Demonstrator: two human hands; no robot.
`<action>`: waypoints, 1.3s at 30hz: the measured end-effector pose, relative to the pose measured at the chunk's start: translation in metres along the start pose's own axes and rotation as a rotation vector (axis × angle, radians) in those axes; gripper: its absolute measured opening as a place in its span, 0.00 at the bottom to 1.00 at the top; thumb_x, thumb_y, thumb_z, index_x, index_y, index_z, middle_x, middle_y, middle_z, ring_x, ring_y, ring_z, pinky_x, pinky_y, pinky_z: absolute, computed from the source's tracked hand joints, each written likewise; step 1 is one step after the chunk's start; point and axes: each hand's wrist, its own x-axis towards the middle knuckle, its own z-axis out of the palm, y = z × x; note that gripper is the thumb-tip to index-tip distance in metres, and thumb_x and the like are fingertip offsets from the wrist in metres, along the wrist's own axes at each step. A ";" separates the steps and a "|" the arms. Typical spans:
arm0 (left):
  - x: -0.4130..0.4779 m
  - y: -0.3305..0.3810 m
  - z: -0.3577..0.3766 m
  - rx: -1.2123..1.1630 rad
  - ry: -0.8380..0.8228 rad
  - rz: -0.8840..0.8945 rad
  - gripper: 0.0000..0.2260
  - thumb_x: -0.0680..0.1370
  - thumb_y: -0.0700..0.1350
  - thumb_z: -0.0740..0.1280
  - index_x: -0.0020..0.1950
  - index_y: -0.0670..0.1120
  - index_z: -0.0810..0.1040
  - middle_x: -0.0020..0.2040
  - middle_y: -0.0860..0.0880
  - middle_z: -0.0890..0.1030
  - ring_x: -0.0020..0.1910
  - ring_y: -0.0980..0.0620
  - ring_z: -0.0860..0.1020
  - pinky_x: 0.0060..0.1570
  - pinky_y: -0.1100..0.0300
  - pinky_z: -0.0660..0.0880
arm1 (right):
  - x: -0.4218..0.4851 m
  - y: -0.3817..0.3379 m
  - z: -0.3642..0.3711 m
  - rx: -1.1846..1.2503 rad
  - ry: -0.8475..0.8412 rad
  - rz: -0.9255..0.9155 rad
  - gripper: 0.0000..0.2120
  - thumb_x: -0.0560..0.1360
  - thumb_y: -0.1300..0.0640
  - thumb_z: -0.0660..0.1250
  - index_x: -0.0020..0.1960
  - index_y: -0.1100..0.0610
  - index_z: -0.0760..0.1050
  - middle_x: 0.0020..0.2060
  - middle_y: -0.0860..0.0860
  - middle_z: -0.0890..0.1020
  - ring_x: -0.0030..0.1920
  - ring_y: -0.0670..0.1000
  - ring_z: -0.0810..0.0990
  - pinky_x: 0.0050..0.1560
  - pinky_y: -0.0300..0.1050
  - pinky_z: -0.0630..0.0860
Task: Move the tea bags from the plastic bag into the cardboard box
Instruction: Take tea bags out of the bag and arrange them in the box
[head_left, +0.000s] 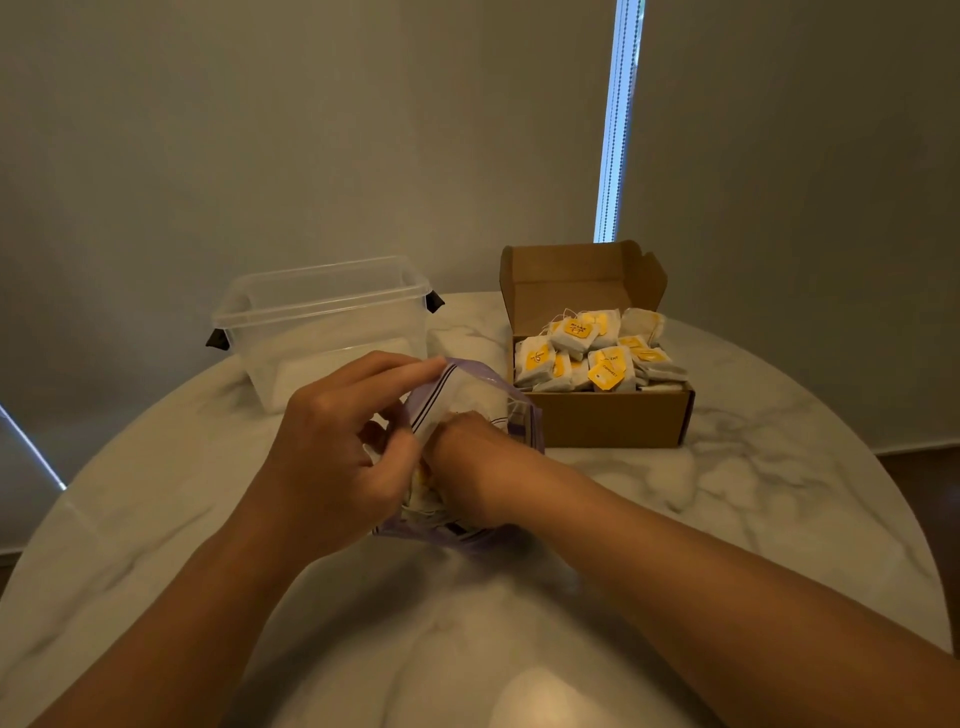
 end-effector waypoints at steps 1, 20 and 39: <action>0.000 0.000 0.000 0.001 -0.002 0.002 0.20 0.73 0.36 0.63 0.65 0.43 0.78 0.55 0.51 0.80 0.45 0.55 0.78 0.35 0.62 0.79 | 0.001 0.000 0.000 -0.022 -0.005 -0.005 0.17 0.78 0.59 0.64 0.66 0.60 0.72 0.60 0.57 0.76 0.58 0.56 0.75 0.53 0.44 0.68; 0.001 0.001 0.000 0.003 0.003 -0.006 0.20 0.72 0.35 0.64 0.63 0.43 0.79 0.54 0.52 0.79 0.44 0.57 0.77 0.35 0.61 0.79 | 0.003 0.002 -0.004 0.057 -0.048 0.081 0.05 0.78 0.57 0.65 0.52 0.58 0.74 0.34 0.49 0.69 0.35 0.48 0.68 0.33 0.39 0.64; 0.000 0.000 -0.002 0.008 0.011 -0.001 0.19 0.73 0.36 0.64 0.64 0.42 0.78 0.56 0.48 0.80 0.44 0.58 0.78 0.38 0.64 0.80 | -0.026 0.004 -0.010 0.368 0.201 0.146 0.11 0.75 0.59 0.70 0.57 0.54 0.76 0.48 0.50 0.78 0.49 0.50 0.76 0.43 0.40 0.74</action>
